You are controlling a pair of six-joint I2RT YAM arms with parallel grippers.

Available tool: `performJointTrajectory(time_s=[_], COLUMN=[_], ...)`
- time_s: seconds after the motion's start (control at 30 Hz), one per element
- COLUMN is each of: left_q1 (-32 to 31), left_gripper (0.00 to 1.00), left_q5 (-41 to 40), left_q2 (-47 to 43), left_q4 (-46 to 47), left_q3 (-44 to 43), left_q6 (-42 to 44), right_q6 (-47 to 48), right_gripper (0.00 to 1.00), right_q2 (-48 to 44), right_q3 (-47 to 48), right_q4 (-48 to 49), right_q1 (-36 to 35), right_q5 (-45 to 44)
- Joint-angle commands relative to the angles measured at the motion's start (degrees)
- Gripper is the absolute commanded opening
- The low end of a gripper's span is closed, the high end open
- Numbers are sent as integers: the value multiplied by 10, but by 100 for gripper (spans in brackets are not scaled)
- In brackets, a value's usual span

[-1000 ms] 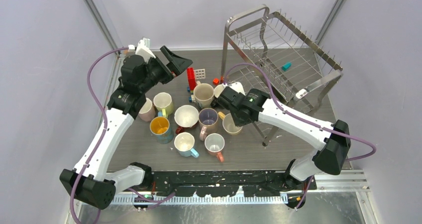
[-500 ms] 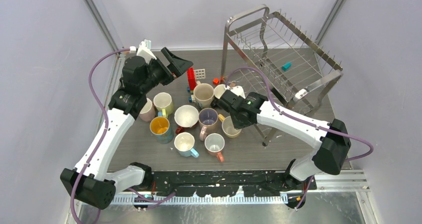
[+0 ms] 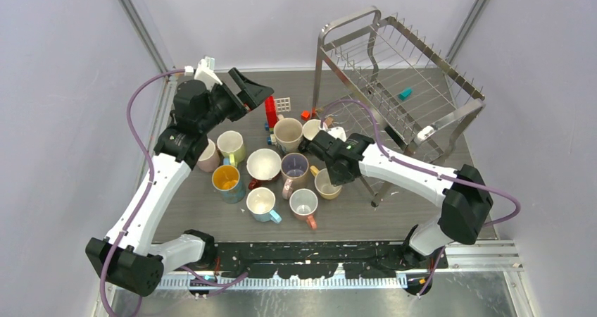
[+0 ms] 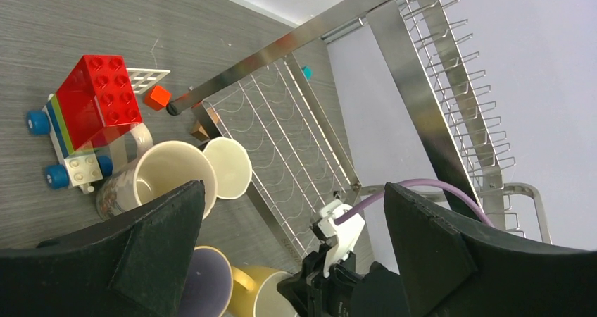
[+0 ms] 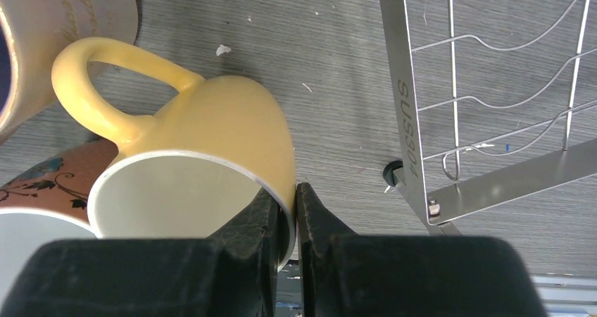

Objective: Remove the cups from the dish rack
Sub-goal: Place the cup at the center of the board.

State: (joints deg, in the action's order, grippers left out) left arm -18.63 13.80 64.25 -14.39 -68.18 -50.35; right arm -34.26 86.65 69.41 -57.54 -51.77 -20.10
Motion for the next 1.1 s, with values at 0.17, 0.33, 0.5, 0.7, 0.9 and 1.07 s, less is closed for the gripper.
performJointTrajectory(time_s=[0.17,0.33,0.5,0.7,0.9,1.07], left_q1=[-1,-1,-2,-3,-5,-12], left_gripper=[100,100,100,100,100,100], left_q5=[21,25,32,35,36,40], left_q2=[-6,-1,6,9,10,19], left_q4=[32,30,27,21,9,-17], left_q3=[1,0,-3,-4,-9,-26], left_q6=[3,3,3,3,7,14], right_q6=[-18,-20,-19,-20,-21,-23], right_gripper=[1,11,18,26,35,40], right_q2=[5,5,5,3,-2,-20], right_q3=[-12,-21,-23,-23,-23,-9], right_q4=[49,54,52,52,50,34], right_q1=[20,25,25,25,25,25], right_q5=[22,21,16,13,14,4])
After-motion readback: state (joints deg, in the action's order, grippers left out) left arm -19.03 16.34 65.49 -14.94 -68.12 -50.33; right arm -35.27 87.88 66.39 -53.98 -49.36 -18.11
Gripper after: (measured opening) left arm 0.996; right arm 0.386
